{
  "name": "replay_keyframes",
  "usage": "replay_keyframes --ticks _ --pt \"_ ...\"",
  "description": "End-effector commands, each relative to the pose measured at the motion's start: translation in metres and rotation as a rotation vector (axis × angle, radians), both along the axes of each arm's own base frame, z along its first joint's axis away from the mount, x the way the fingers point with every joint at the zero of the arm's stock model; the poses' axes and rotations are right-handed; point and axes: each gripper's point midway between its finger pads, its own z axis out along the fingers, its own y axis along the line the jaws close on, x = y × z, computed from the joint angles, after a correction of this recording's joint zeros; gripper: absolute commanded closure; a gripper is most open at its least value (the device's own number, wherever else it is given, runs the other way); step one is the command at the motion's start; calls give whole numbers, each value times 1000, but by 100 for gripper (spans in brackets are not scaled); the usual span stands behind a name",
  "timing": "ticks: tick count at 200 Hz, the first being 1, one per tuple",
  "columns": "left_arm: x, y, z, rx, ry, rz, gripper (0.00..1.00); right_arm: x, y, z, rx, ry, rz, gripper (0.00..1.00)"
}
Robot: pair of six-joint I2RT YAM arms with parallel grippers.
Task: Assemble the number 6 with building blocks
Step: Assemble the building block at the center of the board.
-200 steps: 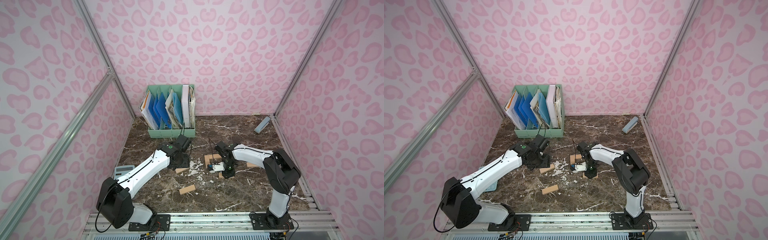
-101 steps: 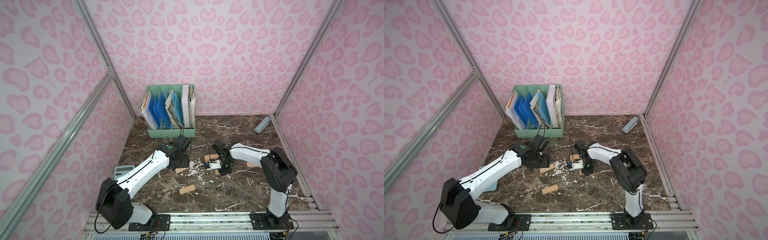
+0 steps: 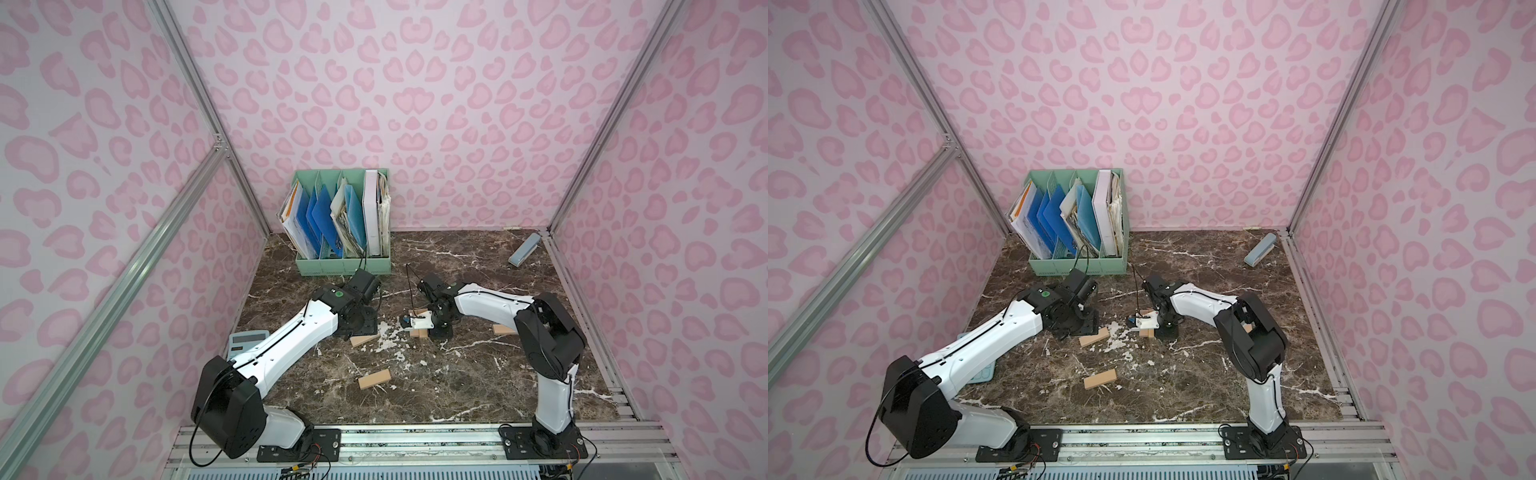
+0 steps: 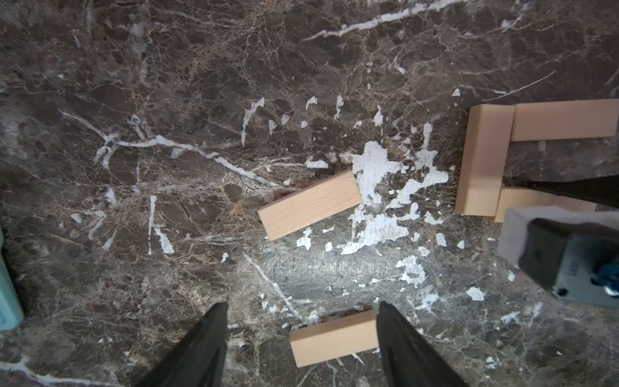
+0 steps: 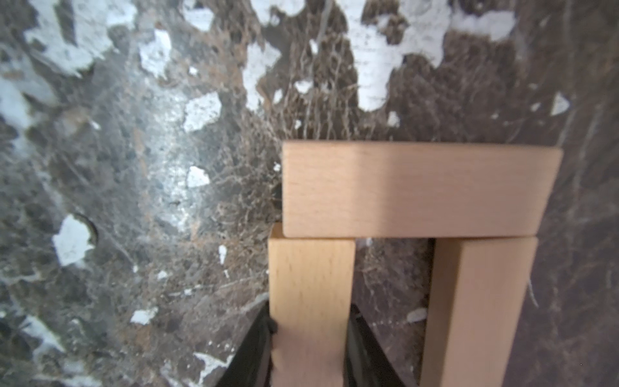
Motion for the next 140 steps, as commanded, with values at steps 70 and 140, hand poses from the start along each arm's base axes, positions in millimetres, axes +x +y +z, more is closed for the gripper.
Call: replay_keyframes --ticks 70,140 --pt "0 3 0 14 0 2 26 0 -19 -12 -34 -44 -4 71" --pt "0 3 -1 11 1 1 26 -9 -22 -7 -21 -27 -7 71"
